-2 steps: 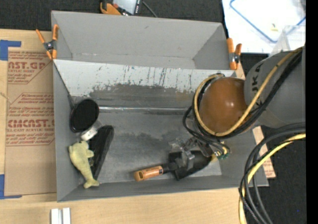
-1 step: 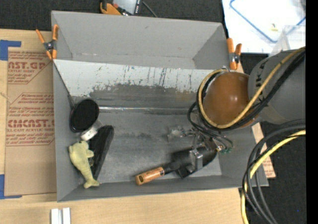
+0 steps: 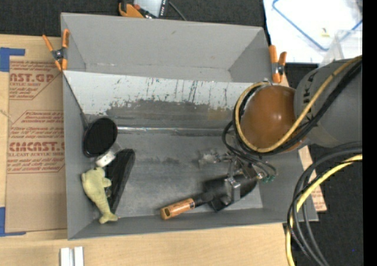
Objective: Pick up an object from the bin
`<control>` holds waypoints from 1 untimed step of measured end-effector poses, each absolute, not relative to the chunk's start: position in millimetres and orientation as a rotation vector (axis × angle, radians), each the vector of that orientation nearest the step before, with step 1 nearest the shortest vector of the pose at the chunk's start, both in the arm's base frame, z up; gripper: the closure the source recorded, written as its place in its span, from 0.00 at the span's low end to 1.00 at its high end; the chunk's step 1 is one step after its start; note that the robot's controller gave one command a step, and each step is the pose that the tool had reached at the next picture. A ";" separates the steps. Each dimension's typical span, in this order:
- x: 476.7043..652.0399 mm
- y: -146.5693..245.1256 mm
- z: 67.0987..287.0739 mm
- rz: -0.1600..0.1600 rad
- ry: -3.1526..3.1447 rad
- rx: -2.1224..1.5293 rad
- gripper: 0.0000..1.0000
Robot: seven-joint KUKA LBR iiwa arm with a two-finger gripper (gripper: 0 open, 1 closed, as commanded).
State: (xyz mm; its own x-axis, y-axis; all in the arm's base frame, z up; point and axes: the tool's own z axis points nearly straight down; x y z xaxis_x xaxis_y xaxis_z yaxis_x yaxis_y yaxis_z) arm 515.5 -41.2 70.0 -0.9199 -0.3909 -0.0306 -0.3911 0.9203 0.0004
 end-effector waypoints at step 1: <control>507.8 -11.0 71.4 0.014 3.085 -0.415 0.00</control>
Offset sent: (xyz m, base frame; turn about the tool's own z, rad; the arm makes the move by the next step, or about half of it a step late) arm -0.0250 0.0475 0.0000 -0.4430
